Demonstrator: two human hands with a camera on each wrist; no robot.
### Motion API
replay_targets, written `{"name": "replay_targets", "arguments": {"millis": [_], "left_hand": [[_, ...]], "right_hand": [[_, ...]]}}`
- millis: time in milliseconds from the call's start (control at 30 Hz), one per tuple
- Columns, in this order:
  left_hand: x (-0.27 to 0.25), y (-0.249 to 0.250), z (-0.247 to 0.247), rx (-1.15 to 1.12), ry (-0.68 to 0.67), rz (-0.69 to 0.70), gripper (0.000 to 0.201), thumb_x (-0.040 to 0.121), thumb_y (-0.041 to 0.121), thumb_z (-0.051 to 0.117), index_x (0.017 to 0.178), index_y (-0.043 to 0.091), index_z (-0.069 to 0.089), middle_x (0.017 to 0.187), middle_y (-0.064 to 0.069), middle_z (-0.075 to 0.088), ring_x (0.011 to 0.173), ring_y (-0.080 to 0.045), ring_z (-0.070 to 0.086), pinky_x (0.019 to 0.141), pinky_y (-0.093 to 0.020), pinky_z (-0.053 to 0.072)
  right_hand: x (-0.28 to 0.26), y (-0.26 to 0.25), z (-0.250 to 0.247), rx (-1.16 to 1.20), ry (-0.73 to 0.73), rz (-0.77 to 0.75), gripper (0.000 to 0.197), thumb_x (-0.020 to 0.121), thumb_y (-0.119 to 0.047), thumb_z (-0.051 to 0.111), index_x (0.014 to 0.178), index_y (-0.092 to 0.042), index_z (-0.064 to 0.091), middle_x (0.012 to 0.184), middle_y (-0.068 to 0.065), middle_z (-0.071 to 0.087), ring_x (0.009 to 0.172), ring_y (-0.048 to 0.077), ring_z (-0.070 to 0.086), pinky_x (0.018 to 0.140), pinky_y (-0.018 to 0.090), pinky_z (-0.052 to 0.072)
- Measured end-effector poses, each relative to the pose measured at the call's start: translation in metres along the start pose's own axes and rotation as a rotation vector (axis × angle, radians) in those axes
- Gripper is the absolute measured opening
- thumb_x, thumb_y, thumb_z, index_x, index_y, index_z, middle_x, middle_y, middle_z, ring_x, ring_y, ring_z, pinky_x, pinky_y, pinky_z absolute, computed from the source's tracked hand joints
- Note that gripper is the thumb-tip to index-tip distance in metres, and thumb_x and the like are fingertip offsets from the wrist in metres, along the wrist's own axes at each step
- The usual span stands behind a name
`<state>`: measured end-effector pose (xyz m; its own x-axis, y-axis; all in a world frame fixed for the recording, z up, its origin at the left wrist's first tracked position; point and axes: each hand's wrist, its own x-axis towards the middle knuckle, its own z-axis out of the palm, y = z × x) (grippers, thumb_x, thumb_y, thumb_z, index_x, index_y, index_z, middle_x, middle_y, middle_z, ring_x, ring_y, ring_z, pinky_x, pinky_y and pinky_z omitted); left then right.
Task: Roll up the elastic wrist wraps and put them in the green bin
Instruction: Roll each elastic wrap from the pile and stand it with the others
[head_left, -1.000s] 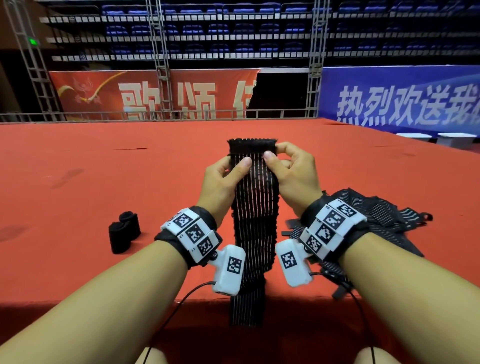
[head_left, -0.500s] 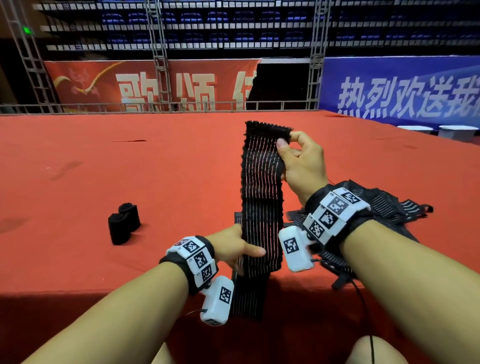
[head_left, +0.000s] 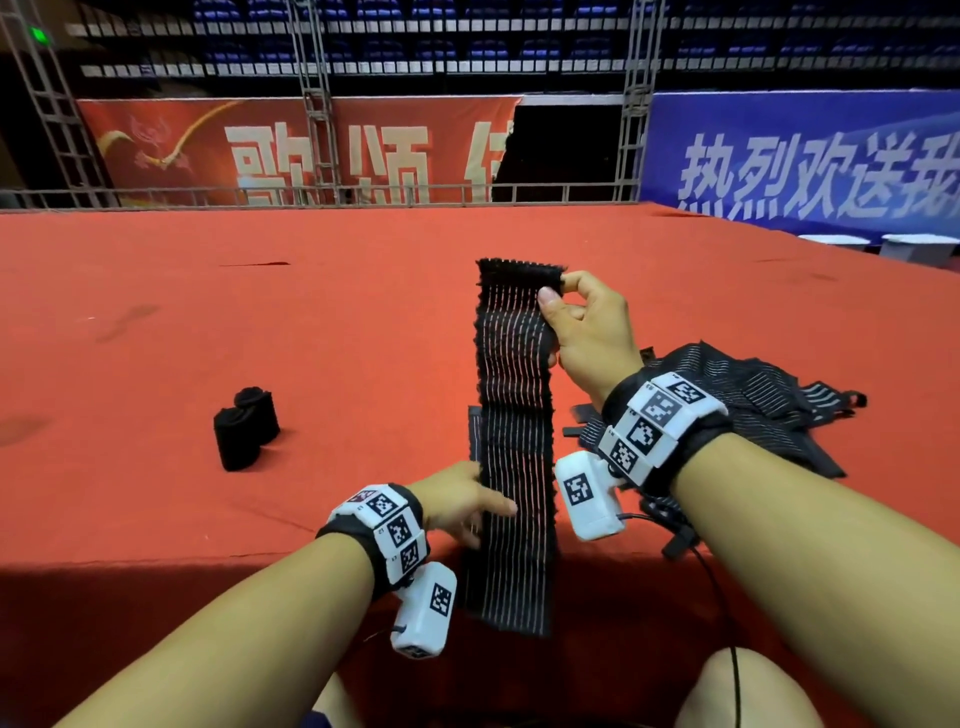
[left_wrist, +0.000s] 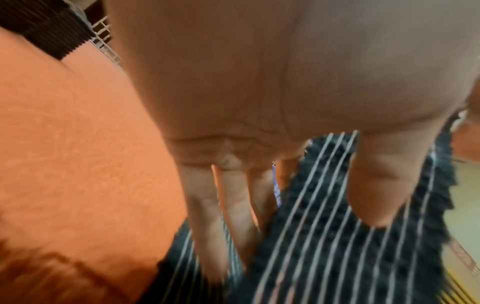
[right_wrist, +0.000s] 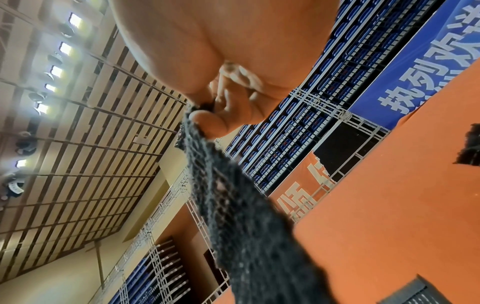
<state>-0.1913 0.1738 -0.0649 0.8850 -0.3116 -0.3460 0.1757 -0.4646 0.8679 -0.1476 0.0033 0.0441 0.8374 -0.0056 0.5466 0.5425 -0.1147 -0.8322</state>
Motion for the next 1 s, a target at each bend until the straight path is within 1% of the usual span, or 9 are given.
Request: {"name": "replay_targets", "arguments": {"millis": [100,200,300,400,533,600,700,833,1000], "left_hand": [[0.002,0.01,-0.009,-0.079,0.098,0.157,0.028,0.092,-0.007,0.057,0.108,0.016,0.059,0.102,-0.005,0.062,0.093,-0.02,0.058,0.077,-0.033,0.048],[-0.003,0.024,-0.015,-0.221,0.201,0.318,0.033,0.091,-0.013,0.053,0.109,0.014,0.058,0.095,-0.001,0.064,0.083,-0.012,0.063,0.066,-0.019,0.053],[-0.006,0.035,-0.02,-0.314,0.329,0.487,0.023,0.096,-0.006,0.057,0.113,0.009,0.06,0.093,0.001,0.067,0.077,-0.004,0.067,0.063,-0.015,0.053],[-0.005,0.041,-0.024,-0.335,0.479,0.582,0.009,0.1,0.004,0.057,0.1,0.009,0.065,0.083,0.003,0.067,0.064,0.002,0.064,0.057,-0.015,0.05],[0.001,0.042,-0.029,-0.305,0.576,0.578,0.015,0.103,0.01,0.055,0.093,0.007,0.066,0.06,0.012,0.061,0.048,-0.004,0.054,0.045,-0.023,0.046],[0.003,0.04,-0.031,-0.294,0.584,0.568,0.015,0.104,0.011,0.053,0.095,0.006,0.064,0.052,0.011,0.055,0.041,-0.006,0.048,0.039,-0.021,0.039],[0.008,0.035,-0.034,-0.315,0.579,0.538,0.017,0.104,0.013,0.052,0.092,0.01,0.063,0.06,0.002,0.059,0.045,-0.016,0.051,0.042,-0.022,0.037],[0.026,0.022,-0.04,-0.309,0.533,0.454,0.021,0.105,0.016,0.051,0.09,0.014,0.065,0.076,-0.008,0.065,0.064,-0.023,0.059,0.057,-0.033,0.045],[0.055,-0.004,-0.049,-0.251,0.49,0.352,0.025,0.105,0.012,0.052,0.083,0.015,0.062,0.068,-0.003,0.063,0.053,-0.015,0.057,0.046,-0.022,0.045]], "right_hand": [[-0.003,0.009,0.002,-0.024,-0.032,0.006,0.009,0.103,-0.013,0.056,0.095,-0.017,0.057,0.062,0.005,0.06,0.044,0.013,0.052,0.042,0.025,0.045],[-0.008,0.017,0.004,-0.078,-0.039,0.017,0.009,0.103,-0.015,0.056,0.104,-0.008,0.061,0.063,0.003,0.063,0.048,0.011,0.056,0.045,0.023,0.044],[-0.012,0.025,0.003,-0.124,-0.051,0.009,0.01,0.102,-0.016,0.057,0.105,-0.008,0.062,0.065,-0.002,0.065,0.049,0.002,0.057,0.048,0.019,0.044],[-0.012,0.034,0.004,-0.187,-0.056,0.005,0.006,0.101,-0.019,0.06,0.096,-0.018,0.064,0.065,-0.007,0.062,0.054,0.003,0.054,0.055,0.023,0.044],[-0.01,0.049,0.006,-0.204,-0.07,0.051,0.01,0.097,-0.022,0.064,0.088,-0.025,0.066,0.074,0.0,0.068,0.066,0.013,0.061,0.064,0.035,0.051],[-0.011,0.052,0.008,-0.161,-0.076,0.094,0.01,0.098,-0.02,0.064,0.089,-0.022,0.066,0.066,-0.004,0.066,0.055,0.007,0.058,0.052,0.026,0.045],[-0.014,0.052,0.012,-0.059,-0.104,0.162,0.007,0.101,-0.012,0.059,0.095,-0.011,0.063,0.047,-0.01,0.057,0.037,-0.001,0.046,0.037,0.015,0.034],[-0.011,0.071,0.019,-0.052,-0.125,0.243,0.01,0.101,-0.012,0.059,0.097,-0.003,0.061,0.042,-0.008,0.051,0.034,0.006,0.043,0.035,0.019,0.032],[-0.006,0.122,0.027,-0.178,-0.198,0.365,0.019,0.099,-0.018,0.062,0.092,-0.001,0.062,0.049,0.003,0.054,0.043,0.019,0.047,0.042,0.027,0.036]]}}
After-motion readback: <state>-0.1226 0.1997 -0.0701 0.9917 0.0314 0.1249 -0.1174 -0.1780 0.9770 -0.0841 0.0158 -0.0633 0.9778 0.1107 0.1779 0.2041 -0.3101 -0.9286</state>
